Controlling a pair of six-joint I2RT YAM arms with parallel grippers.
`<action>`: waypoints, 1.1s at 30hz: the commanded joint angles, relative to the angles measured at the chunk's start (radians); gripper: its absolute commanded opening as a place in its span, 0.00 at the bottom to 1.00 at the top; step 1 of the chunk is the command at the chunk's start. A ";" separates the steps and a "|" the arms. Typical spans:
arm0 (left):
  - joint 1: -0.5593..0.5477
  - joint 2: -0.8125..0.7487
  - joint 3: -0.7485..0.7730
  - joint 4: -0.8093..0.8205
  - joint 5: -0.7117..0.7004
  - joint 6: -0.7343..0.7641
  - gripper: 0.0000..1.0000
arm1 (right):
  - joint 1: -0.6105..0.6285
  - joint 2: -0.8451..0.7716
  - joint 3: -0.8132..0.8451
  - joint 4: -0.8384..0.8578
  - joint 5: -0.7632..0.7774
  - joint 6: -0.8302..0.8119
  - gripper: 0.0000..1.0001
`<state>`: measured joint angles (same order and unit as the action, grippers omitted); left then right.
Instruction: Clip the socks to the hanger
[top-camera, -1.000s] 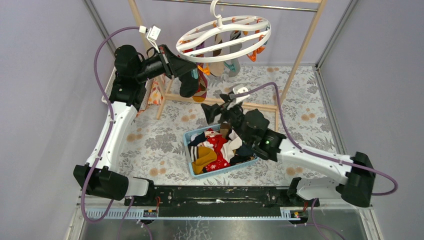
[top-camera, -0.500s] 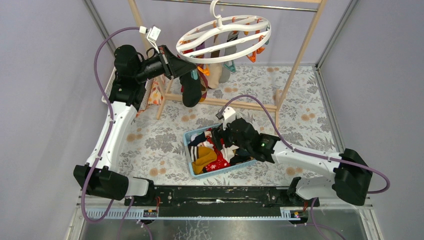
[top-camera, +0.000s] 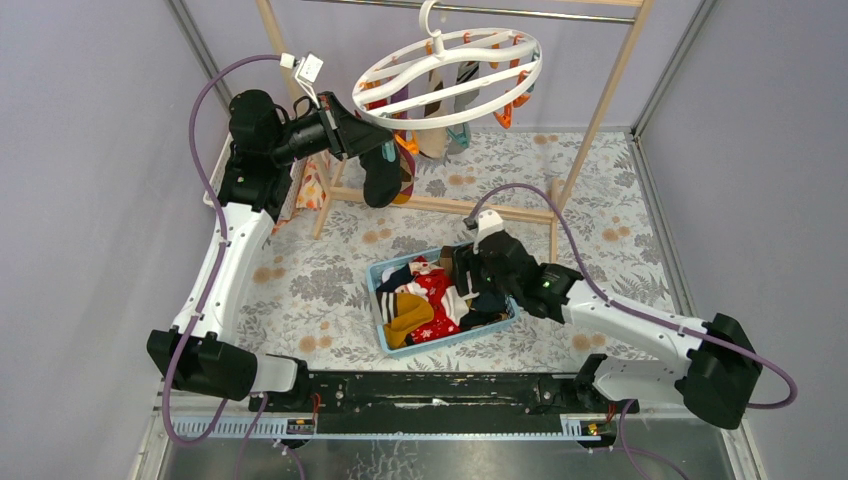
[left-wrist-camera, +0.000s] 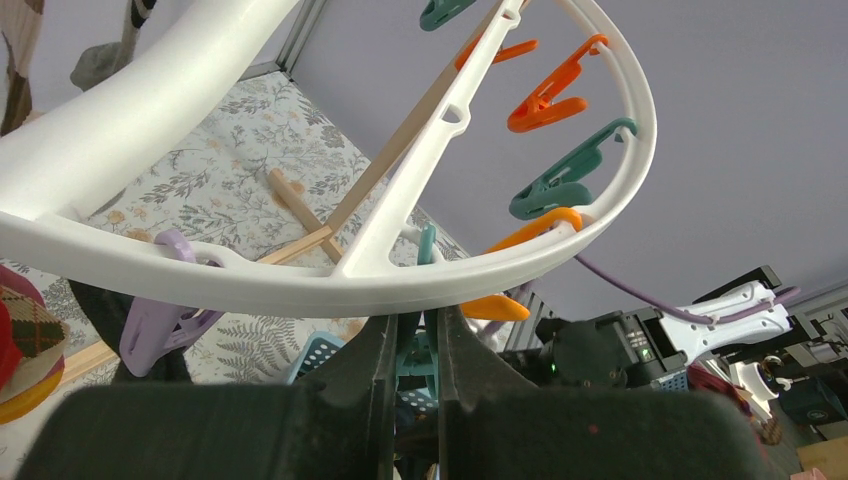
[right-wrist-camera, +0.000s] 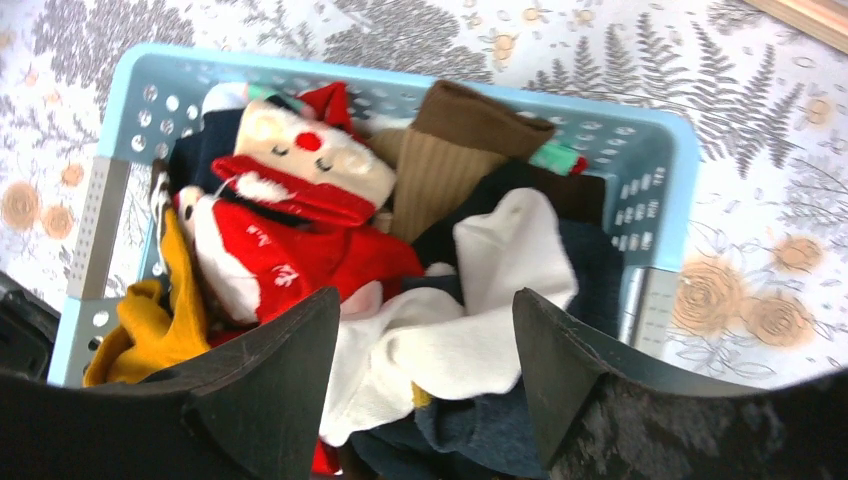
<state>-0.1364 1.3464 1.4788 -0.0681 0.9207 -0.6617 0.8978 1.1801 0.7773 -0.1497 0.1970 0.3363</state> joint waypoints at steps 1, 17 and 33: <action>0.006 -0.001 0.030 -0.014 0.034 0.010 0.04 | -0.080 0.000 0.062 -0.054 0.035 0.047 0.70; 0.006 -0.006 0.026 -0.012 0.038 0.022 0.03 | -0.141 0.120 0.114 -0.046 -0.082 0.047 0.01; 0.006 -0.007 0.032 -0.014 0.044 0.022 0.03 | -0.142 -0.048 0.276 0.030 -0.286 0.043 0.00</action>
<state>-0.1364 1.3468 1.4879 -0.0704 0.9356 -0.6552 0.7628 1.1736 1.0054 -0.1913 0.0277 0.3649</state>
